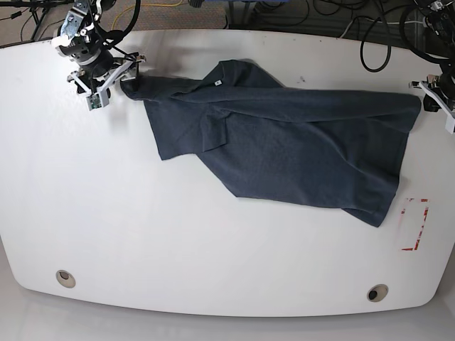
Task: Fold the T-shirt properly
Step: 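Hold the shirt edge taut between both grippers and drag it flat, then open the right gripper and release the shirt edge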
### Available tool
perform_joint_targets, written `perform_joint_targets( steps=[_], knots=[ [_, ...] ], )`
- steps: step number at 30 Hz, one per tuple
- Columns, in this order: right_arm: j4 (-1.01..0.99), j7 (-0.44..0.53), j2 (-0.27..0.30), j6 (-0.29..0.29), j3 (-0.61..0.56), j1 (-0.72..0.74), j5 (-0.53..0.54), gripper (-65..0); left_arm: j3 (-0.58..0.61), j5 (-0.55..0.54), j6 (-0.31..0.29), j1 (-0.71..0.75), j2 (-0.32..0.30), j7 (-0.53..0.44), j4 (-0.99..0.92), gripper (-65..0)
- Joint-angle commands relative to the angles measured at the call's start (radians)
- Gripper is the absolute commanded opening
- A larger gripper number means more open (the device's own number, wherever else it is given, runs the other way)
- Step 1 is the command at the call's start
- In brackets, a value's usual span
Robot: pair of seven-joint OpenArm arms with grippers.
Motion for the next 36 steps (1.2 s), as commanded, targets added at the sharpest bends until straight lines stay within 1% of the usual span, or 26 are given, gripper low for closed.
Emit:
perform_joint_targets(
  steps=[1,4,7,14,20,25,27,31,36],
  knots=[
    [0.025,0.017,0.007,-0.005,0.003,-0.005,0.02,-14.0,-0.005,-0.009,-0.001,-0.005,-0.018,-0.009,0.018,-65.0],
    [0.026,0.02,0.007,-0.005,0.003,-0.002,0.028,-13.3,-0.005,-0.009,-0.001,-0.007,-0.018,-0.009,0.018,-65.0],
    [0.031,0.02,0.007,-0.005,0.003,-0.001,0.068,-13.2,-0.005,-0.009,-0.001,-0.025,-0.018,-0.008,0.018,-65.0],
    [0.032,0.017,0.011,-0.005,-0.002,-0.001,0.201,-13.2,-0.004,-0.009,-0.001,-0.039,-0.018,-0.006,0.018,-65.0],
    [0.032,0.017,0.015,-0.005,-0.046,-0.007,0.233,-13.2,-0.004,-0.009,-0.001,-0.041,-0.018,-0.006,0.021,-65.0],
    [0.026,0.017,0.015,-0.005,-0.045,0.001,0.221,-13.2,-0.004,-0.009,-0.001,-0.041,-0.018,-0.006,0.021,-65.0],
    [0.023,0.017,0.015,-0.005,-0.019,0.015,0.198,-13.2,-0.004,-0.009,-0.001,-0.041,-0.018,-0.006,0.019,-65.0],
    [0.025,0.017,0.01,-0.005,0.038,0.05,0.129,-13.2,-0.004,-0.009,-0.001,-0.041,-0.018,-0.006,0.019,-65.0],
    [0.026,0.017,0.015,-0.005,0.081,0.085,0.031,-13.2,-0.004,-0.009,-0.001,-0.041,-0.018,-0.006,0.018,-65.0]
  ],
)
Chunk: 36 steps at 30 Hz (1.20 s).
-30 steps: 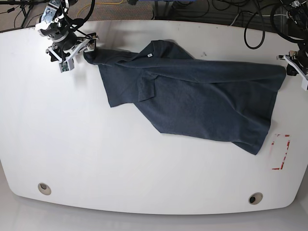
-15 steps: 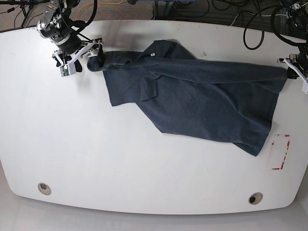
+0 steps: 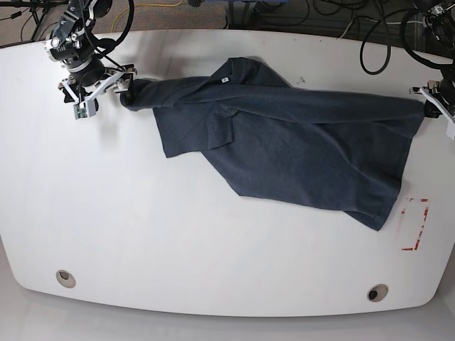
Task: Fold the T-shirt properly
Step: 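Open the right gripper and release the shirt edge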
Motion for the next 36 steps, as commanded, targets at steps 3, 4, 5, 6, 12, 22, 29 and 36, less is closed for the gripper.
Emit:
perform_joint_targets(
  steps=[3,4,5,6,12,22,29,36],
  knots=[
    [0.021,0.02,0.005,0.0,0.057,0.047,-0.088,-13.2,-0.006,-0.009,0.0,-0.005,-0.019,-0.017,0.017,-65.0],
    [0.021,0.02,0.004,0.0,0.071,0.057,-0.103,-13.2,-0.006,-0.009,0.0,-0.005,-0.019,-0.017,0.017,-65.0],
    [0.021,0.02,0.002,0.0,0.08,0.064,-0.114,-13.2,-0.006,-0.009,0.0,-0.005,-0.019,-0.017,0.017,-65.0],
    [0.021,0.02,0.001,0.0,0.089,0.074,-0.126,-13.2,-0.006,-0.009,0.0,-0.005,-0.019,-0.017,0.017,-65.0],
    [0.024,0.018,0.001,0.0,0.141,0.118,-0.14,-13.2,-0.006,-0.009,0.0,-0.005,-0.019,-0.017,0.017,-65.0],
    [0.022,-0.012,0.005,0.0,0.207,0.195,-0.134,-13.2,-0.006,-0.009,0.0,-0.005,-0.019,-0.017,0.017,-65.0],
    [0.024,-0.04,0.024,0.0,0.157,0.201,-0.134,-13.2,-0.006,-0.009,0.0,-0.005,-0.017,-0.017,0.02,-65.0],
    [0.022,-0.066,-0.001,0.0,0.163,0.169,-0.134,-13.2,-0.007,-0.009,0.0,-0.005,-0.017,-0.017,0.018,-65.0]
  ],
)
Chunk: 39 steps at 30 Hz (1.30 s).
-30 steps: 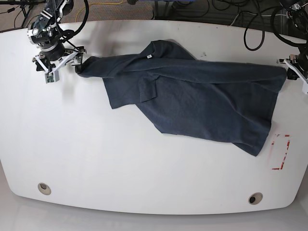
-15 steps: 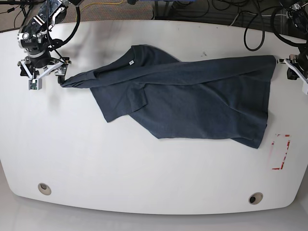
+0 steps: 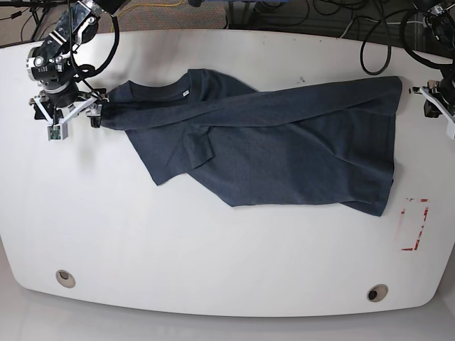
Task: Fold the T-shirt properly
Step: 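Open the right gripper and release the shirt edge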
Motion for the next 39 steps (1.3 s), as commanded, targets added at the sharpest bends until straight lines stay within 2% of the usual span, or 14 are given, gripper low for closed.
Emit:
perform_joint_targets(
  steps=[1,7,13,22,39],
  knots=[
    [0.021,0.018,-0.007,-0.001,0.02,-0.006,0.008,-13.2,-0.009,-0.009,-0.001,-0.005,-0.018,-0.018,0.017,-65.0],
    [0.021,0.014,-0.022,-0.001,0.026,-0.005,0.01,-13.2,-0.009,-0.008,-0.001,-0.005,-0.018,-0.019,0.018,-65.0],
    [0.049,0.007,-0.076,-0.001,0.018,-0.011,0.01,-13.2,-0.006,-0.008,-0.001,-0.005,-0.018,-0.019,0.017,-65.0],
    [0.075,-0.072,-0.14,-0.001,0.024,-0.02,0.01,-13.2,-0.006,-0.009,-0.001,-0.006,-0.018,-0.019,0.017,-65.0],
    [0.075,-0.068,-0.137,-0.001,0.015,-0.057,0.008,-13.2,-0.006,-0.008,-0.001,-0.011,-0.016,-0.021,0.015,-65.0]
  ],
)
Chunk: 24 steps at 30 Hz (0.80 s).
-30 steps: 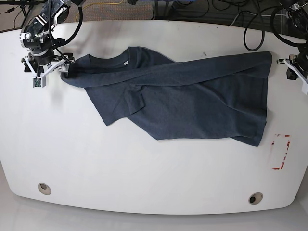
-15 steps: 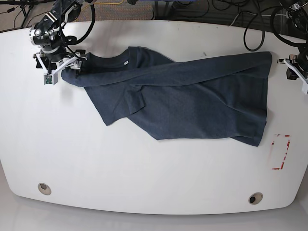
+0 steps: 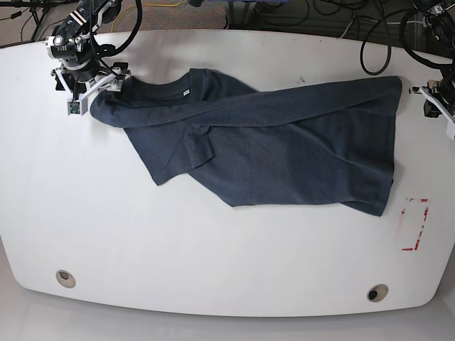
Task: Fold the T-shirt properly
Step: 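Open the right gripper and release the shirt edge, then regrasp the shirt edge with the right gripper beside its old spot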
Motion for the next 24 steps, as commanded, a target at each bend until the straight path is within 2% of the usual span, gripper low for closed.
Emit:
perform_joint_targets(
  steps=[1,13,24],
  knots=[
    [0.023,0.027,0.016,-0.001,-0.004,0.017,0.018,-13.2,-0.004,-0.008,-0.001,-0.016,-0.018,-0.019,0.015,-65.0],
    [0.029,0.022,0.092,-0.001,-0.004,0.112,0.013,-13.2,-0.004,-0.007,0.001,-0.03,-0.018,-0.019,0.015,-65.0],
    [0.033,0.018,0.096,-0.001,-0.004,0.087,0.018,-13.2,-0.004,-0.002,0.001,-0.053,-0.018,-0.017,0.014,-65.0]
  ],
)
